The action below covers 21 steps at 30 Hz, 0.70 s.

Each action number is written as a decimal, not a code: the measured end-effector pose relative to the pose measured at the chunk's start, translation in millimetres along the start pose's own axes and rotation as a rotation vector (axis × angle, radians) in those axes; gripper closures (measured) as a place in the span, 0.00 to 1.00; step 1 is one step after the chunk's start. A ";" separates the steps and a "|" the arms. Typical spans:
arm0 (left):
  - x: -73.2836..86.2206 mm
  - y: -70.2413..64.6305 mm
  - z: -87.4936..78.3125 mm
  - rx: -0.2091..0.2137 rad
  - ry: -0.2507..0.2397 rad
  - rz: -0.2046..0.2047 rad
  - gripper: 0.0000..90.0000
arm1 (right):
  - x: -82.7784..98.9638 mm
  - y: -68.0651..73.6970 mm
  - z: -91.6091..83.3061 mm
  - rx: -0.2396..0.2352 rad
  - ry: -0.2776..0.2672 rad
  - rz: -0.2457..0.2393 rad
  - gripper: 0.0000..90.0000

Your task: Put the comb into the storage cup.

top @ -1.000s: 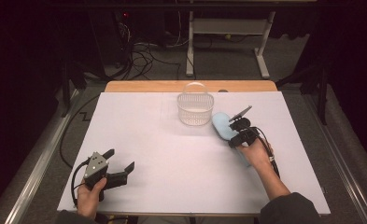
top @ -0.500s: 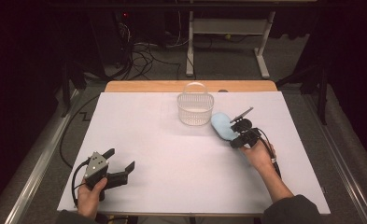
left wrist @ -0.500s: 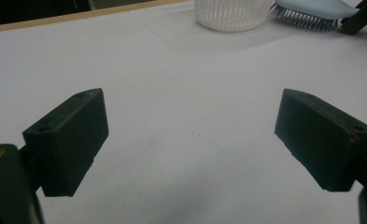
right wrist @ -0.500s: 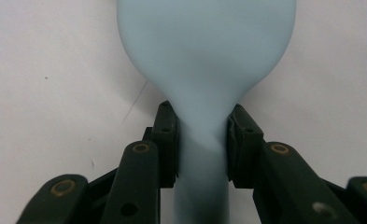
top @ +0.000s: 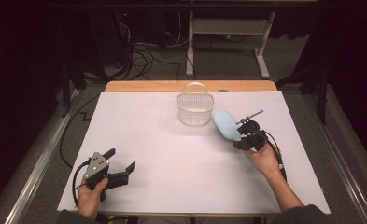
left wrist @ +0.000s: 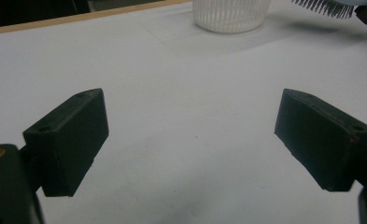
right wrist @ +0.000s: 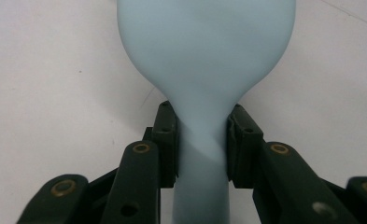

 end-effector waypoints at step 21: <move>-3.8 0.2 1.4 -0.014 0.000 -0.011 0.19 | 26.5 10.7 -19.7 -0.062 -0.124 -0.027 0.78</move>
Point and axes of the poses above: each handheld gripper's, and its own axes: z roughly forward along the jaws, x roughly out of its underside, y roughly to its left, the point moved 3 cm from there along z, roughly forward along the jaws, and after that the axes turned 10 degrees about -x, right-handed, at the moved point
